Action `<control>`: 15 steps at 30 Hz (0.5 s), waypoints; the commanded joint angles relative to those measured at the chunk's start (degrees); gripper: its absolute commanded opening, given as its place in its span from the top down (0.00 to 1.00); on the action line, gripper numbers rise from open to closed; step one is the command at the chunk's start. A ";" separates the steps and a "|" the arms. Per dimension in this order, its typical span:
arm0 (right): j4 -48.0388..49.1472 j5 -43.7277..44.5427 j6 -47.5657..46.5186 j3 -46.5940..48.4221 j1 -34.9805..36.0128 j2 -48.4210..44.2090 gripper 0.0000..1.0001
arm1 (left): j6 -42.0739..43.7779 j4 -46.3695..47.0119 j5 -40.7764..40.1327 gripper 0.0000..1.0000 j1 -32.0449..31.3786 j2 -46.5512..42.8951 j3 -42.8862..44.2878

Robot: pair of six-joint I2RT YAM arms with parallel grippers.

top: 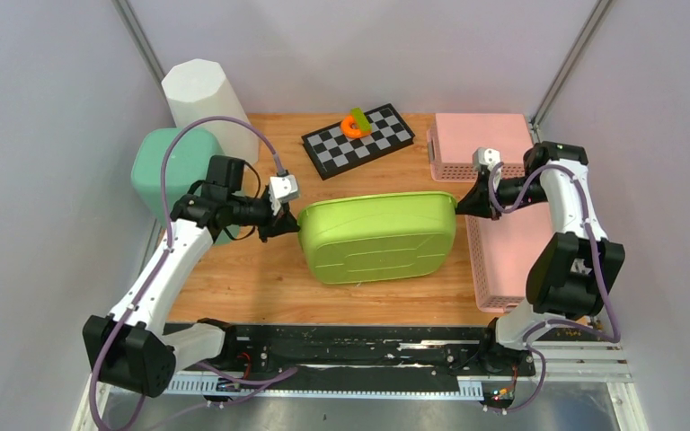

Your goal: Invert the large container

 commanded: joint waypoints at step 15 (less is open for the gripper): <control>-7.08 -12.07 22.64 2.30 2.84 6.33 0.97 | -16.98 10.42 1.00 1.00 3.94 4.69 0.88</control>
